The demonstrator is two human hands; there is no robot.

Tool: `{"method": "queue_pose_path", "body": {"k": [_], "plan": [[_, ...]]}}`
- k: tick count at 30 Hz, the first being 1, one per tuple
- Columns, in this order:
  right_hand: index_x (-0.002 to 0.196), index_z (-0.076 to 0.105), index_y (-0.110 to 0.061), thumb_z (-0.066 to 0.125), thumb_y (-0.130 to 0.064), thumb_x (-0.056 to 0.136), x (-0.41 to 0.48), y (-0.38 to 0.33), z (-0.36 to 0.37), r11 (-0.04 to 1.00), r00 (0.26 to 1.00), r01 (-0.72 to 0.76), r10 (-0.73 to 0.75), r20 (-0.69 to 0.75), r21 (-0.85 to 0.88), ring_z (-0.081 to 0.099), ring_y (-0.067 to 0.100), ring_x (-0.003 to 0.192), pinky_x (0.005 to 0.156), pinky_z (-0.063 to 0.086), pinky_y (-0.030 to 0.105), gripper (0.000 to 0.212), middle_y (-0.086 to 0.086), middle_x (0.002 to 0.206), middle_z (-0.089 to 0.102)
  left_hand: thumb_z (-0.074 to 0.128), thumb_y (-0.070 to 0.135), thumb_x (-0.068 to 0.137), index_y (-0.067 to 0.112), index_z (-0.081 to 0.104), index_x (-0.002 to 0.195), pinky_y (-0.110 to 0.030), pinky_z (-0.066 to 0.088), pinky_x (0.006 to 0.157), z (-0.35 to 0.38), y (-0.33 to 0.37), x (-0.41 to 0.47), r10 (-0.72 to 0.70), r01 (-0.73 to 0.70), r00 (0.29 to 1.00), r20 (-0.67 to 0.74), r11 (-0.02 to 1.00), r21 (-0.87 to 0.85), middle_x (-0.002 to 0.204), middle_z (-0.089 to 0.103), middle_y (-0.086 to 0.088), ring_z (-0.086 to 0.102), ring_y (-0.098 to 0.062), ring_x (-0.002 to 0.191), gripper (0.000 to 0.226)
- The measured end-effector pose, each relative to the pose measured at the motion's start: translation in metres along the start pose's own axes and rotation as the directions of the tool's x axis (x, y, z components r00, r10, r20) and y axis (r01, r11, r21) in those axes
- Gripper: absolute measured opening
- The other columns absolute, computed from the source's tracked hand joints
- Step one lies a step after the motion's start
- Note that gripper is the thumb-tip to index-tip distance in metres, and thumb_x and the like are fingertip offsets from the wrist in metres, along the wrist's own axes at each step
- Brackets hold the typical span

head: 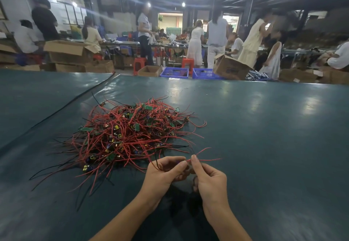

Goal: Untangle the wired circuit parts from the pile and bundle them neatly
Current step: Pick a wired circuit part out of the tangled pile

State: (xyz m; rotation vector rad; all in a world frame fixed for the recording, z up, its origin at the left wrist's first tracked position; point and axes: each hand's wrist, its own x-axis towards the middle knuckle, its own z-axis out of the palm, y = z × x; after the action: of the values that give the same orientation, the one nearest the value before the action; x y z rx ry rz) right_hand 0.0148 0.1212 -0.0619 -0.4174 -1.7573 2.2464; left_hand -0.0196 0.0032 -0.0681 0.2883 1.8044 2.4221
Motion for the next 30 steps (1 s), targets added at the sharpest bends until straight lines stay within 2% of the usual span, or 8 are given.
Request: {"method": "queue_pose_path", "body": {"k": [2, 5, 13, 16, 20, 23, 26, 30], "plan": [[0.071, 0.080, -0.020, 0.069, -0.029, 0.089, -0.003, -0.002, 0.003, 0.998, 0.998, 0.066, -0.066, 0.022, -0.019, 0.050, 0.005, 0.040, 0.042, 0.040, 0.016, 0.023, -0.001, 0.051, 0.063, 0.077, 0.020, 0.069, 0.010, 0.078, 0.088, -0.024, 0.056, 0.065, 0.000, 0.000, 0.000, 0.010, -0.010, 1.000, 0.019, 1.000, 0.025, 0.087, 0.075, -0.018, 0.072, -0.022, 0.078, 0.022], [0.067, 0.079, -0.025, 0.065, -0.020, 0.093, -0.005, -0.003, 0.004, 0.979, 0.984, 0.176, -0.172, 0.046, -0.100, 0.069, 0.009, 0.056, 0.053, 0.049, 0.013, 0.031, 0.002, 0.063, 0.073, 0.076, 0.019, 0.072, 0.010, 0.078, 0.090, -0.024, 0.056, 0.066, 0.000, 0.000, -0.001, 0.024, -0.025, 0.999, 0.040, 0.999, 0.046, 0.086, 0.075, -0.017, 0.072, -0.021, 0.076, 0.021], [0.064, 0.077, -0.019, 0.065, -0.020, 0.094, 0.003, -0.003, 0.005, 0.999, 0.996, 0.031, -0.034, -0.087, -0.038, 0.069, 0.011, 0.059, 0.052, 0.053, 0.021, 0.032, 0.002, 0.065, 0.073, 0.074, 0.020, 0.071, 0.016, 0.079, 0.085, -0.022, 0.055, 0.063, 0.004, 0.001, -0.001, 0.023, -0.027, 0.998, 0.058, 0.998, 0.055, 0.082, 0.075, -0.013, 0.072, -0.018, 0.071, 0.015], [0.061, 0.074, -0.017, 0.068, -0.025, 0.091, 0.012, -0.005, 0.002, 0.999, 0.984, -0.040, 0.040, -0.174, 0.001, 0.056, 0.015, 0.054, 0.054, 0.046, 0.028, 0.031, -0.005, 0.058, 0.065, 0.074, 0.020, 0.070, 0.011, 0.078, 0.083, -0.023, 0.056, 0.062, 0.006, 0.001, 0.002, -0.016, 0.016, 0.999, 0.032, 1.000, 0.015, 0.080, 0.074, -0.017, 0.072, -0.023, 0.070, 0.016], [0.064, 0.068, -0.014, 0.071, -0.018, 0.089, 0.028, -0.012, -0.009, 0.985, 0.949, -0.074, 0.117, -0.291, 0.154, 0.034, 0.006, 0.039, 0.036, 0.031, 0.021, 0.025, -0.004, 0.051, 0.052, 0.072, 0.017, 0.069, 0.002, 0.073, 0.086, -0.022, 0.055, 0.058, 0.003, 0.004, 0.006, -0.036, 0.036, 0.999, 0.019, 0.999, -0.016, 0.075, 0.072, -0.020, 0.070, -0.022, 0.064, 0.023], [0.068, 0.066, -0.011, 0.071, -0.015, 0.088, 0.036, -0.018, -0.021, 0.961, 0.921, -0.068, 0.164, -0.354, 0.269, 0.032, 0.006, 0.036, 0.033, 0.029, 0.018, 0.021, -0.006, 0.048, 0.054, 0.072, 0.017, 0.070, 0.001, 0.073, 0.085, -0.021, 0.055, 0.057, 0.001, 0.005, 0.006, -0.028, 0.029, 0.999, 0.032, 1.000, -0.011, 0.074, 0.072, -0.020, 0.070, -0.022, 0.064, 0.022], [0.071, 0.068, -0.014, 0.070, -0.016, 0.089, 0.039, -0.020, -0.028, 0.970, 0.907, 0.013, 0.091, -0.411, 0.244, 0.050, 0.004, 0.040, 0.034, 0.034, 0.018, 0.018, -0.007, 0.055, 0.064, 0.073, 0.018, 0.071, 0.002, 0.074, 0.086, -0.022, 0.055, 0.058, 0.001, 0.004, 0.006, -0.030, 0.030, 0.998, 0.056, 1.000, 0.002, 0.076, 0.072, -0.020, 0.071, -0.023, 0.066, 0.022], [0.084, 0.070, -0.017, 0.065, -0.022, 0.093, 0.035, -0.016, -0.026, 0.986, 0.916, 0.150, -0.109, -0.387, 0.077, 0.071, 0.006, 0.065, 0.039, 0.045, 0.019, 0.012, -0.007, 0.071, 0.073, 0.073, 0.017, 0.072, 0.005, 0.076, 0.083, -0.022, 0.055, 0.058, 0.000, 0.004, 0.005, -0.030, 0.032, 0.999, 0.044, 0.999, -0.041, 0.076, 0.072, -0.020, 0.071, -0.023, 0.065, 0.017]]}}
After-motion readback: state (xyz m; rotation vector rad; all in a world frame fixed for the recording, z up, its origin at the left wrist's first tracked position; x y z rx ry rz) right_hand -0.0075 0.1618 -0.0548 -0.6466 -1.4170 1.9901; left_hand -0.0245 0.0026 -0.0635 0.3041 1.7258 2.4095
